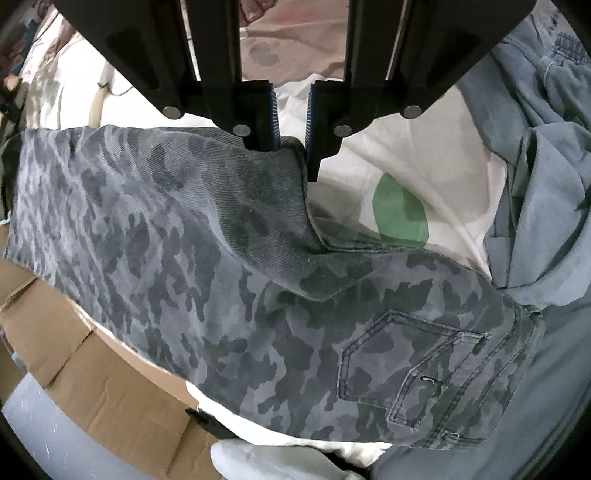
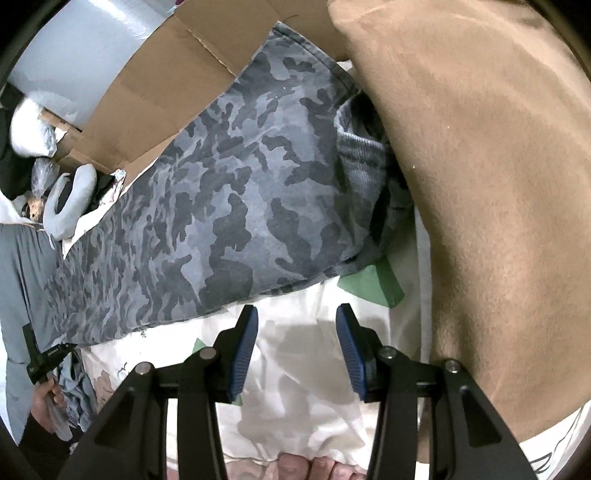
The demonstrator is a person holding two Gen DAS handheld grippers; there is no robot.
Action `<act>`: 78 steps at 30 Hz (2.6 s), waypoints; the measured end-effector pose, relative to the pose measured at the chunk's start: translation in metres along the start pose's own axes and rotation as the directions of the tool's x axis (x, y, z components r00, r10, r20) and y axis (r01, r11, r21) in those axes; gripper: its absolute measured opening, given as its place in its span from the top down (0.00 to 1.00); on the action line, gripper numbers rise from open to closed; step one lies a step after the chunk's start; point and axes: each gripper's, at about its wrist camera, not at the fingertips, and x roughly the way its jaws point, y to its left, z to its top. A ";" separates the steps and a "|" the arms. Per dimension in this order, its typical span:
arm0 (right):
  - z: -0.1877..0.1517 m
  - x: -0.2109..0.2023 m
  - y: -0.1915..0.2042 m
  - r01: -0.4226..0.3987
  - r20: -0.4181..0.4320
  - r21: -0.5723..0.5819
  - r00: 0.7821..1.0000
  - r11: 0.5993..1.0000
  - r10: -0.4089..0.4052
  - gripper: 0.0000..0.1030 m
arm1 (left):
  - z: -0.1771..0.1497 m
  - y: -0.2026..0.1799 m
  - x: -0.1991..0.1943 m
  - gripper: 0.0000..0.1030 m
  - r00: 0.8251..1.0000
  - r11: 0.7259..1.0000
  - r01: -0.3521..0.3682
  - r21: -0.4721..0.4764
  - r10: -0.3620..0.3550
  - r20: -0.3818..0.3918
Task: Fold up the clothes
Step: 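Grasp the camouflage pants at the crotch seam with the left gripper, then grasp the leg hem with the right gripper while the left gripper holds the crotch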
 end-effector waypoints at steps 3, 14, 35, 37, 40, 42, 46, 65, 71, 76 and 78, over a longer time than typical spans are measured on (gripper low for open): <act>0.004 0.008 0.000 -0.004 -0.002 0.020 1.000 1.000 0.005 0.59 | 0.003 -0.003 -0.005 0.88 1.000 1.000 0.004 0.005 -0.004 0.014; 0.019 0.049 0.009 0.094 0.004 0.084 0.996 0.992 -0.095 0.51 | 0.010 -0.003 -0.011 0.88 0.999 1.000 0.011 0.000 -0.011 0.033; 0.019 0.053 -0.010 0.097 0.063 0.231 0.991 0.968 -0.114 0.49 | 0.029 -0.004 -0.016 0.88 0.998 0.998 -0.008 0.059 0.004 0.065; 0.021 0.052 -0.012 0.087 0.069 0.244 0.992 0.966 -0.106 0.49 | 0.027 -0.003 -0.015 0.88 0.998 0.998 -0.009 0.060 0.006 0.060; 0.020 0.040 -0.007 0.081 0.109 0.225 0.988 0.971 -0.108 0.53 | 0.026 -0.001 -0.014 0.88 0.999 0.998 -0.012 0.063 0.008 0.053; 0.020 0.033 -0.002 0.092 0.125 0.183 0.985 0.979 -0.116 0.59 | 0.026 0.000 -0.014 0.88 0.998 0.999 -0.006 0.050 0.003 0.057; 0.022 0.025 -0.002 0.091 0.143 0.169 0.983 0.981 -0.116 0.60 | 0.025 -0.001 -0.012 0.88 0.998 0.999 -0.008 0.051 0.005 0.055; 0.039 0.033 0.001 0.208 0.151 0.177 0.960 0.962 -0.235 0.59 | 0.022 0.002 -0.006 0.88 0.999 0.998 0.004 0.059 -0.007 0.047; 0.050 0.032 0.007 0.268 0.170 0.167 0.940 0.949 -0.296 0.62 | 0.017 0.005 -0.002 0.88 0.999 0.999 0.007 0.052 -0.009 0.035; 0.058 0.031 0.008 0.287 0.158 0.170 0.936 0.943 -0.313 0.87 | 0.013 0.004 0.002 0.88 1.000 0.998 -0.004 0.063 0.002 0.019; 0.059 0.026 0.008 0.269 0.162 0.173 0.941 0.948 -0.296 0.91 | 0.013 0.005 0.002 0.88 1.000 0.997 -0.002 0.074 0.001 0.013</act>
